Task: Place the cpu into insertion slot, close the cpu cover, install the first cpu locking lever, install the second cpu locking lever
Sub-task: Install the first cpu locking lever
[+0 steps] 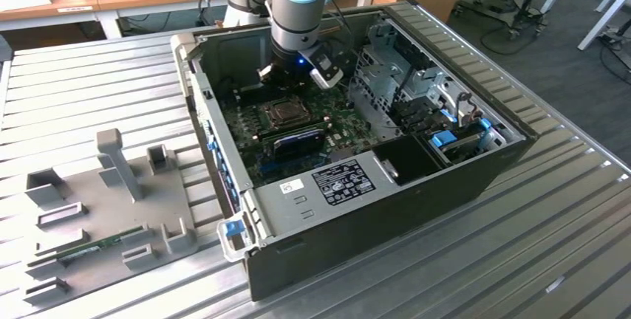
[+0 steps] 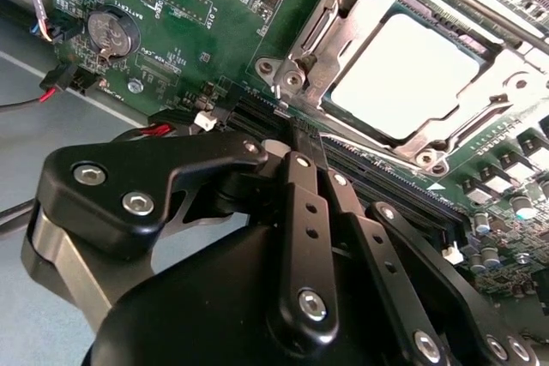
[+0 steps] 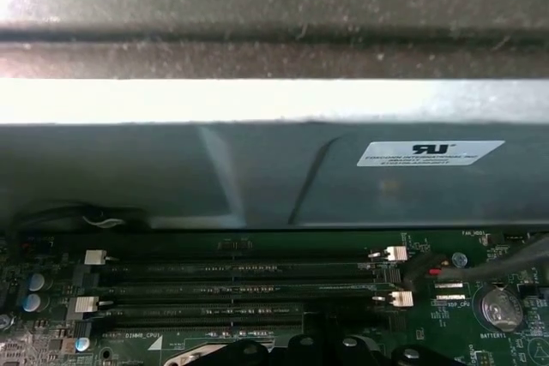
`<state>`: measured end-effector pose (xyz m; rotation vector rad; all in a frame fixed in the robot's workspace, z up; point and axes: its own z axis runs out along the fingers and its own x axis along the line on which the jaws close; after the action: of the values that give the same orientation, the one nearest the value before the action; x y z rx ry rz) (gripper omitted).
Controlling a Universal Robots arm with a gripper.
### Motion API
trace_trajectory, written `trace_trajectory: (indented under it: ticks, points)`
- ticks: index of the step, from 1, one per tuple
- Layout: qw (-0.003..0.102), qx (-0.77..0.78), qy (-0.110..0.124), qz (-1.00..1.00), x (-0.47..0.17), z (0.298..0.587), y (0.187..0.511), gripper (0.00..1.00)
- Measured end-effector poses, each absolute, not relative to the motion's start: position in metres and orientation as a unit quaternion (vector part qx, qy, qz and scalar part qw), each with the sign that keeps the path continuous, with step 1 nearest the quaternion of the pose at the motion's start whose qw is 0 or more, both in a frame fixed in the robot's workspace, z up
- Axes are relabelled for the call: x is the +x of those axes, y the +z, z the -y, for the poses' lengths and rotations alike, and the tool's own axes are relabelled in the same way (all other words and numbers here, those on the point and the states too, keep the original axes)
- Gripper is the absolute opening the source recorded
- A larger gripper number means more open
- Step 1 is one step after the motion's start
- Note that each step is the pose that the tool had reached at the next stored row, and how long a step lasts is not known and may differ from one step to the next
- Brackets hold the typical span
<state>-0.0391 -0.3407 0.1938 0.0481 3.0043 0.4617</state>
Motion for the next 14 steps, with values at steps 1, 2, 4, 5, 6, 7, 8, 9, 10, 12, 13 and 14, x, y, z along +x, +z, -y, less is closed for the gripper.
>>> trace_trajectory:
  ticks: [1, 2, 4, 5, 6, 7, 8, 9, 10, 12, 13, 14]
  points:
    - [0.051, 0.016, 0.152, -0.987, -0.0391, 0.3409, 0.1939, 0.1]
    - [0.051, 0.016, 0.151, -0.987, -0.0391, 0.3412, 0.1939, 0.1]
    - [0.051, 0.016, 0.151, -0.987, -0.0391, 0.3418, 0.1939, 0.1]
    - [0.051, 0.016, 0.151, -0.987, -0.0391, 0.3422, 0.1939, 0.1]
    - [0.051, 0.016, 0.151, -0.987, -0.0391, 0.3424, 0.1938, 0.1]
    - [0.051, 0.016, 0.15, -0.987, -0.0391, 0.3427, 0.1938, 0.1]
    - [0.051, 0.016, 0.15, -0.987, -0.0391, 0.3429, 0.1938, 0.1]
    - [0.051, 0.016, 0.15, -0.987, -0.0391, 0.3433, 0.1939, 0.1]
    - [0.051, 0.016, 0.15, -0.987, -0.0391, 0.3436, 0.1939, 0.1]
    - [0.051, 0.016, 0.149, -0.987, -0.0391, 0.3441, 0.1939, 0.1]
    - [0.051, 0.016, 0.149, -0.987, -0.0391, 0.3444, 0.1939, 0.1]
    - [0.051, 0.016, 0.148, -0.988, -0.0391, 0.3445, 0.1938, 0.1]
